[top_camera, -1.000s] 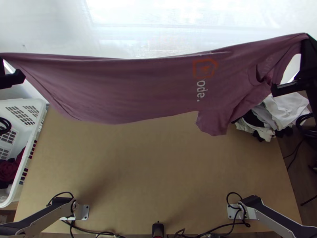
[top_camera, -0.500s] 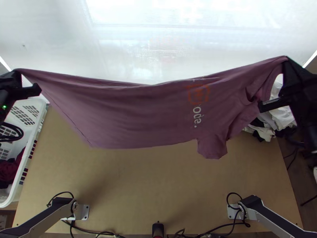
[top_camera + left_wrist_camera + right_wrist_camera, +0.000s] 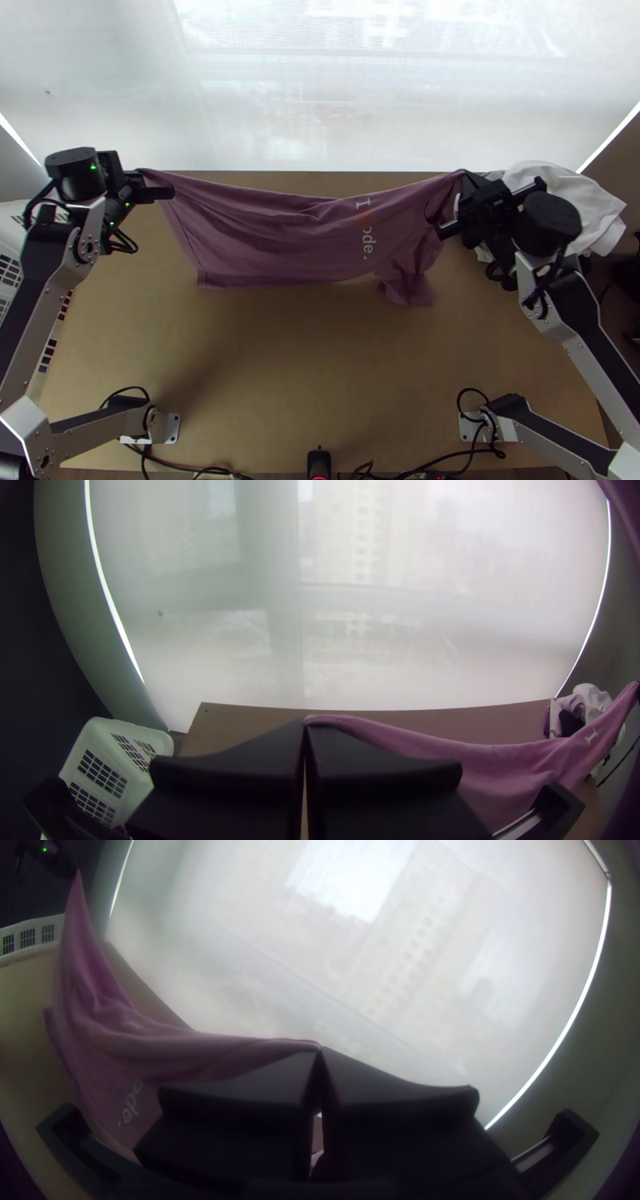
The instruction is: Fold the t-shirt
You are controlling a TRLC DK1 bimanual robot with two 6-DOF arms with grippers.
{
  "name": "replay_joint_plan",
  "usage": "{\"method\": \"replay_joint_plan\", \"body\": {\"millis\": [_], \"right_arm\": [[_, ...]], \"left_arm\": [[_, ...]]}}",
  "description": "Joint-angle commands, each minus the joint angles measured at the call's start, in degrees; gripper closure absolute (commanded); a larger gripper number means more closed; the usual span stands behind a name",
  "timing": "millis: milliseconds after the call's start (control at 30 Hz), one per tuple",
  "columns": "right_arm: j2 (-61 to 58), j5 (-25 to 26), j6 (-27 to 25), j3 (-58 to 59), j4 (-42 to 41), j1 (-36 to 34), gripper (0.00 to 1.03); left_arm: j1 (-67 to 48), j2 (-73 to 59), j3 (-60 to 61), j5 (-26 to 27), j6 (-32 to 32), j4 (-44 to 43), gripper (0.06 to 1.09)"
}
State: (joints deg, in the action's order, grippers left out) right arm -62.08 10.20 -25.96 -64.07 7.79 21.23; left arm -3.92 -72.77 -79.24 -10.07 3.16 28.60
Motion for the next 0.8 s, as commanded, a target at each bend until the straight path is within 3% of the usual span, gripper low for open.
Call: {"method": "replay_joint_plan", "body": {"millis": [0,400,500,567,633,700,767], "right_arm": [[-11.39,-2.2,0.03,7.12,-11.4,-3.48,1.0],[-29.5,-3.43,-1.2,3.69,-20.54,-8.93,1.0],[-32.05,-3.43,-1.03,3.96,-20.71,-8.84,0.99],[-33.28,-3.43,-0.68,4.13,-20.71,-8.75,0.86],[-34.33,-3.43,-0.15,4.48,-20.71,-8.67,0.73],[-35.65,-3.43,0.12,4.22,-17.99,-8.23,0.49],[-36.18,-3.52,0.38,4.13,-14.03,-7.52,0.27]], "left_arm": [[-0.73,-10.72,7.08,-0.57,0.01,-12.69,1.05],[1.29,-29.27,1.46,-1.71,-0.79,-23.06,1.04],[1.2,-31.55,0.67,-1.62,-1.05,-23.15,0.85],[1.2,-32.43,0.67,-1.62,-1.14,-22.97,0.67],[1.02,-32.7,1.2,-1.54,-1.31,-22.45,0.57],[0.67,-32.61,2.07,-1.54,-1.66,-21.92,0.45],[0.23,-32.34,2.43,-1.62,-1.66,-19.02,0.4]]}}
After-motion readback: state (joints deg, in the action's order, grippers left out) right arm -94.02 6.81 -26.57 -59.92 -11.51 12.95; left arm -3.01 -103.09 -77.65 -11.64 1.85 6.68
